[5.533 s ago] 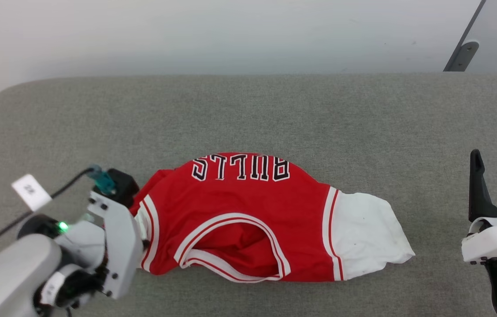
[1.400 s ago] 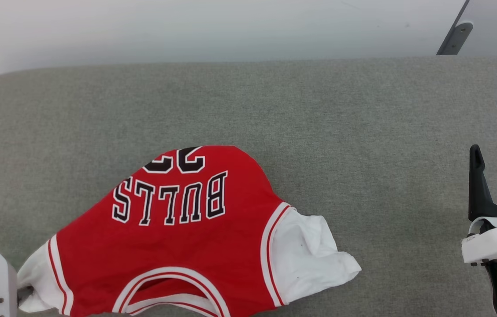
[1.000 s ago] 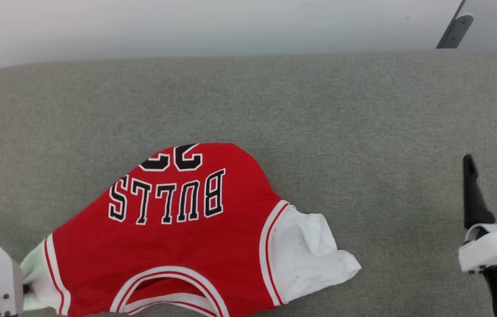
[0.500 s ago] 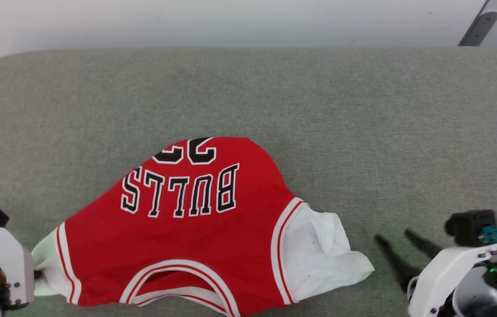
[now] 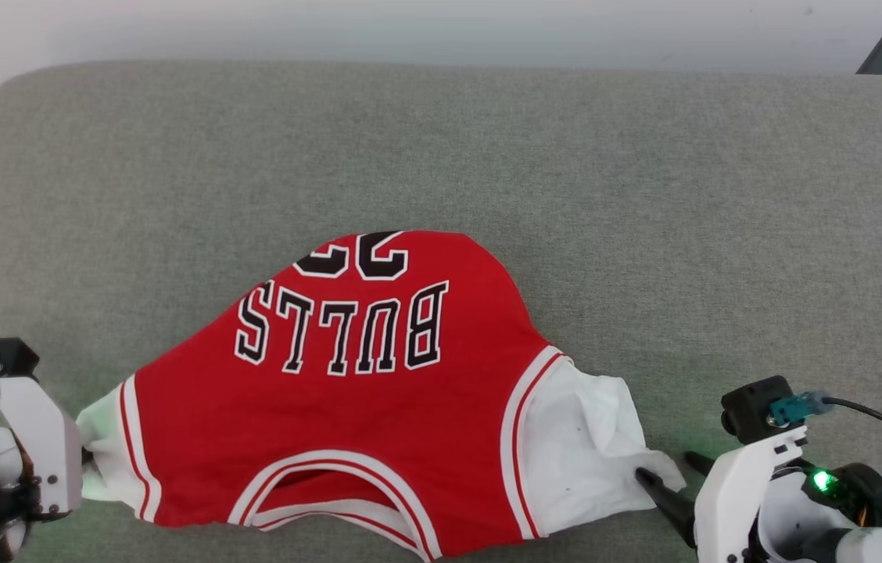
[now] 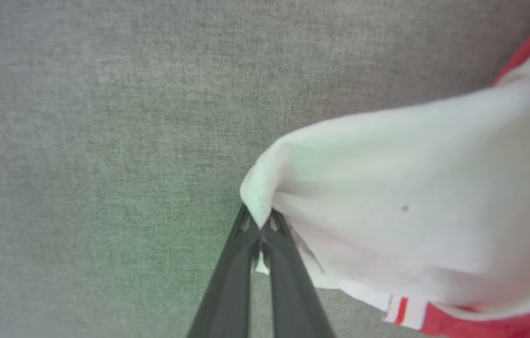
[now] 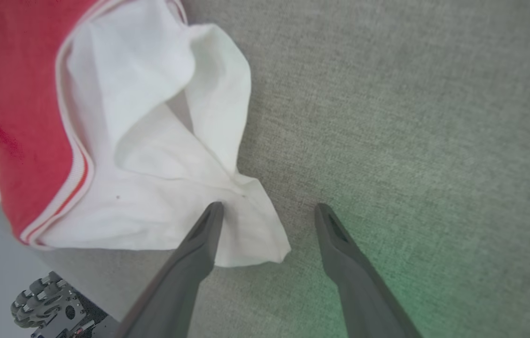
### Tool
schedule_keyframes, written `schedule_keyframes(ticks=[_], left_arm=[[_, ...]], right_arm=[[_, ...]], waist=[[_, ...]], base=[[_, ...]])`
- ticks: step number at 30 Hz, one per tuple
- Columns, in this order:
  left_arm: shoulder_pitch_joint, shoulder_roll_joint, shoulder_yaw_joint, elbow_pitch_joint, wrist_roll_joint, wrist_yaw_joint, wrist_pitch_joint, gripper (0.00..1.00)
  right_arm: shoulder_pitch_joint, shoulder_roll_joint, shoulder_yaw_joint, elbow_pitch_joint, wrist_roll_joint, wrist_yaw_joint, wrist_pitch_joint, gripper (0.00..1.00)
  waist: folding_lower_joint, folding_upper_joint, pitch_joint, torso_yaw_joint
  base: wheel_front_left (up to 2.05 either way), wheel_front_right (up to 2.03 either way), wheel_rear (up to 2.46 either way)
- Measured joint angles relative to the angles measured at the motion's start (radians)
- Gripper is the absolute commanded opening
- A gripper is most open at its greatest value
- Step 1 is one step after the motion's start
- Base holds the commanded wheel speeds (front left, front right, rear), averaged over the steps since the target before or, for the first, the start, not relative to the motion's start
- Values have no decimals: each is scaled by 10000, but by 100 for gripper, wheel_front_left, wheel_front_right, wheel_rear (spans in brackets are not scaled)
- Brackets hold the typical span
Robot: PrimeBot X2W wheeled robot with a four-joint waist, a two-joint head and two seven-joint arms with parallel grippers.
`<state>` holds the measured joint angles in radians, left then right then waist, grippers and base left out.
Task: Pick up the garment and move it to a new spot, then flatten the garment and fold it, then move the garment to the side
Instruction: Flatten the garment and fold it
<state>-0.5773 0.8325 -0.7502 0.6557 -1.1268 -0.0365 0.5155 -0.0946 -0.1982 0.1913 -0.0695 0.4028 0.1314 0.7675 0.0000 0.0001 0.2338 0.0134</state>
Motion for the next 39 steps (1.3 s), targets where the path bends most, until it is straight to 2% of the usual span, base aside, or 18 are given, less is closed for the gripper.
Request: schedule_keyframes(ticks=[1, 2, 3, 4, 13, 22, 29, 39], left_arm=[[-23, -27, -12, 23, 13, -6, -12, 0], [-36, -56, -15, 44, 15, -38, -13, 0], [-67, -86, -23, 61, 17, -48, -19, 0], [-79, -109, -29, 88, 21, -65, -61, 0], [-151, -205, -29, 102, 17, -180, -226, 0], [-1002, -10, -96, -997, 420, -115, 29, 0], [-2208, 142, -2, -1839, 767, -17, 401, 0], [-4784, -105, 194, -2305, 1494, -58, 826, 0]], right_arm=[[-74, -21, 42, 247, -12, 0, 42, 100], [-153, -58, 125, 439, -46, 0, 44, 40], [-262, -151, 215, 602, -167, 2, 40, 14], [-344, -178, 268, 759, -127, 2, 56, 0], [-641, -173, 8, 1352, -111, 2, -566, 0], [-1490, -247, -943, 1160, -186, 0, -848, 0], [-3011, -520, -1430, 1112, -46, 2, -901, 0], [-5885, -706, -1511, 1716, 182, 0, -1511, 0]], waist=[[0, 0, -1, 17], [0, 0, -10, 27], [0, 0, -16, 44], [0, 0, -24, 60], [0, 0, -278, 78], [-1, 0, -794, -7], [0, 0, -1199, -97], [0, 0, -1733, -244]], base=[[0, 0, 0], [0, 0, 0], [0, 0, 0], [0, 0, 0], [0, 0, 0], [0, 0, 0], [0, 0, 0], [0, 0, 0]])
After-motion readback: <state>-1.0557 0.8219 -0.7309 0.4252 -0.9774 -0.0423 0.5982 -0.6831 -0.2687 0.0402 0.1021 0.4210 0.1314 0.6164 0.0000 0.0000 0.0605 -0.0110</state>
